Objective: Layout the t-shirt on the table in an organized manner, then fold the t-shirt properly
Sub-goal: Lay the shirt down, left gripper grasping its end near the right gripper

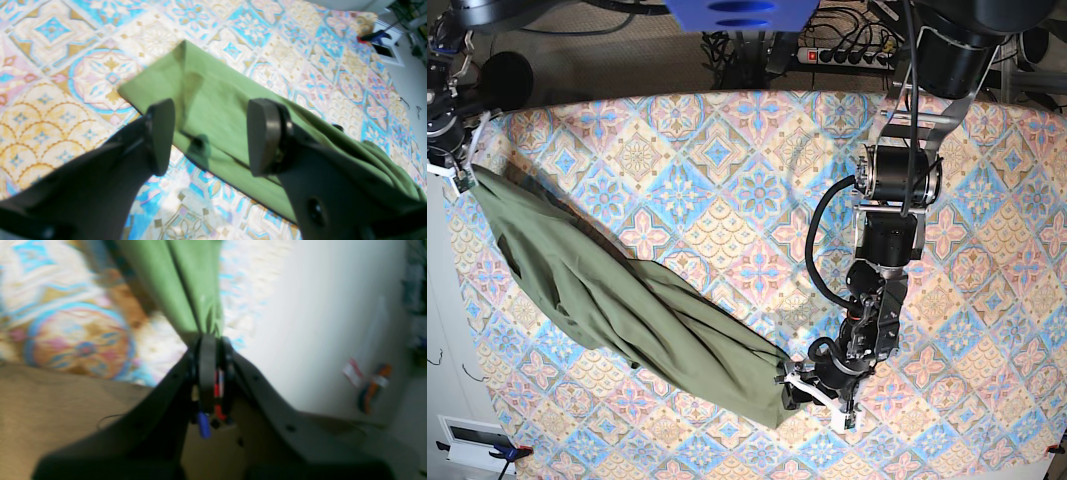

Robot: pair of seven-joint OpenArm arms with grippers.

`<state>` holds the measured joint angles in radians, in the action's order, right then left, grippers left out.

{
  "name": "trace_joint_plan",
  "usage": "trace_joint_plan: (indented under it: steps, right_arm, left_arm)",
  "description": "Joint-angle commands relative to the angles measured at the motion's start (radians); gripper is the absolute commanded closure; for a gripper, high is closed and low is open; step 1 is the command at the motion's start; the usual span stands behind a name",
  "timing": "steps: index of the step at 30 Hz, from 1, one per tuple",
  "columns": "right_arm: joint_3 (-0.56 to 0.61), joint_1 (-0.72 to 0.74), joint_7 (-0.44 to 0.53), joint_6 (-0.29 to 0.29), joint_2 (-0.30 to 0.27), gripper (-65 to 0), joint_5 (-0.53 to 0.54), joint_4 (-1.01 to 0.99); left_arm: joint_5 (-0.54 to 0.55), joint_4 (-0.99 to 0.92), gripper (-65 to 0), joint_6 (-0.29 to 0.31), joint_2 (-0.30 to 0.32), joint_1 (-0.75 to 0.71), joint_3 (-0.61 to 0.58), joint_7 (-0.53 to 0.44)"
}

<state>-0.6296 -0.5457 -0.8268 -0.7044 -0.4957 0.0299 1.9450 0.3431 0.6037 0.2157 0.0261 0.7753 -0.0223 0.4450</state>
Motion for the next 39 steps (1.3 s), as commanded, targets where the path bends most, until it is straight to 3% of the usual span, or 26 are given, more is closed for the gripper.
trace_joint_plan:
  steps: [1,13,15,20,23,32,39]
  right_arm:
    - [-0.023,-0.001,-0.016,0.006,-0.019,-1.1,-0.023,0.009]
    - [-0.028,-0.064,-0.016,0.006,-0.021,-1.1,-0.049,0.012]
    - [-0.025,-0.099,-0.015,0.006,-0.041,-1.1,-0.049,0.015]
    - [-0.026,-0.133,-0.015,0.006,-0.053,-0.6,-0.045,0.018]
    - [-0.028,-0.149,-0.015,0.006,-0.053,-0.6,-0.045,0.018]
    - [-0.085,-0.176,0.071,0.006,-0.048,-0.6,-0.046,0.018]
    - [-0.095,-0.173,0.076,0.006,-0.053,-0.6,-0.046,0.018]
  left_arm:
    - [0.011,0.017,-34.1,0.009,0.001,0.04,-0.001,-0.022]
    - [0.007,-0.11,-34.6,0.009,-0.041,0.036,-0.008,-0.025]
    - [0.007,-0.14,-34.7,0.009,-0.062,0.036,-0.052,-0.028]
    - [0.015,-0.202,-34.7,0.003,-0.084,0.034,-0.14,-0.134]
    - [0.011,-0.213,-34.7,-0.062,-0.091,0.026,-0.143,-0.179]
    - [0.009,-0.213,-34.7,-0.17,-0.12,0.002,-0.143,-0.237]
    - [-0.009,-0.262,-34.7,-0.183,-0.153,-0.003,-0.172,-0.245]
